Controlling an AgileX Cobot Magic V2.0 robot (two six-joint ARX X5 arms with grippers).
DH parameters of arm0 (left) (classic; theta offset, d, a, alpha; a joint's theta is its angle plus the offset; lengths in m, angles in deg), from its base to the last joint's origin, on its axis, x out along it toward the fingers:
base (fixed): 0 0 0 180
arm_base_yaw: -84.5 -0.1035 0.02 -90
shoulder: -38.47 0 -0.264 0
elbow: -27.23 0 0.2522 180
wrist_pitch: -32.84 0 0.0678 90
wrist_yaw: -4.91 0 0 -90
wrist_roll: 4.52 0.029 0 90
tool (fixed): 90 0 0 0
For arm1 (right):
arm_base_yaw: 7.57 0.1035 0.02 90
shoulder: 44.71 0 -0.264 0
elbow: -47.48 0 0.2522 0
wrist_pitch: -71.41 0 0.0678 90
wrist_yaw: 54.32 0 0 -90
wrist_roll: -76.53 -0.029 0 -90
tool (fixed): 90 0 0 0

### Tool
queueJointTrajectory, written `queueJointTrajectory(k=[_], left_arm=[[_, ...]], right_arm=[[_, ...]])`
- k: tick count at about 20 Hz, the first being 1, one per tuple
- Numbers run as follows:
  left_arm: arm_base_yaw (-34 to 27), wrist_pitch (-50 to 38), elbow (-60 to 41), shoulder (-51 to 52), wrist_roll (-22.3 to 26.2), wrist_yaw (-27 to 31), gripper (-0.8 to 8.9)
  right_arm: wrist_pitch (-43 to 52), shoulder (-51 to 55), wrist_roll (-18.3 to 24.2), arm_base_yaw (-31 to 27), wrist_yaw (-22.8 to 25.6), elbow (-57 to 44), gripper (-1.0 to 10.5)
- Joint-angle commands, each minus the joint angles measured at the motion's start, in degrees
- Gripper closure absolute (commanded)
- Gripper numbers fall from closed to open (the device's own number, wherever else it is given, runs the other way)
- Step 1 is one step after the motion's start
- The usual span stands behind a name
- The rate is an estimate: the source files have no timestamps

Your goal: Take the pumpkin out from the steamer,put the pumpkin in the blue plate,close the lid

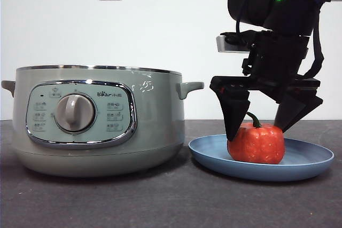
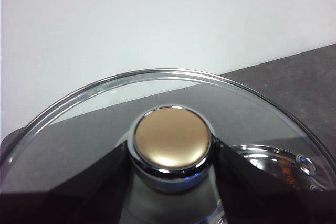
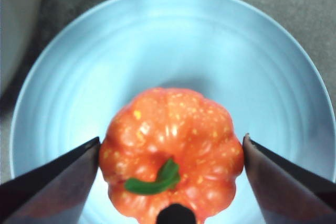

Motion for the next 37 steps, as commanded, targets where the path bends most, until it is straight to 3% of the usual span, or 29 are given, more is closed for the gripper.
queueJointTrajectory(k=[1, 10, 19, 34, 37], left_arm=[[0.0, -2.9, 0.5, 0.6, -0.3, 0.1, 8.22], [0.0, -2.6, 0.5, -1.6, -0.5, -3.1, 8.22], [0.5, -0.8, 0.4, -9.8, -3.3, -11.6, 8.22], [6.0, -11.1, -2.3, -26.5, -3.4, -11.7, 8.22], [6.0, -10.6, -2.3, -28.6, -3.4, -11.6, 8.22]], right_arm=[[0.3, -0.5, -0.6, 0.0, 0.1, -0.3, 5.0], [-2.3, 11.0, -0.4, 0.0, -1.6, -0.3, 5.0], [-3.7, 23.4, -0.8, 0.0, -1.4, -0.3, 5.0], [-3.7, 35.4, -1.0, -0.1, -0.9, -0.3, 5.1], [-4.0, 35.7, -1.0, -0.1, 1.8, -0.3, 5.1]])
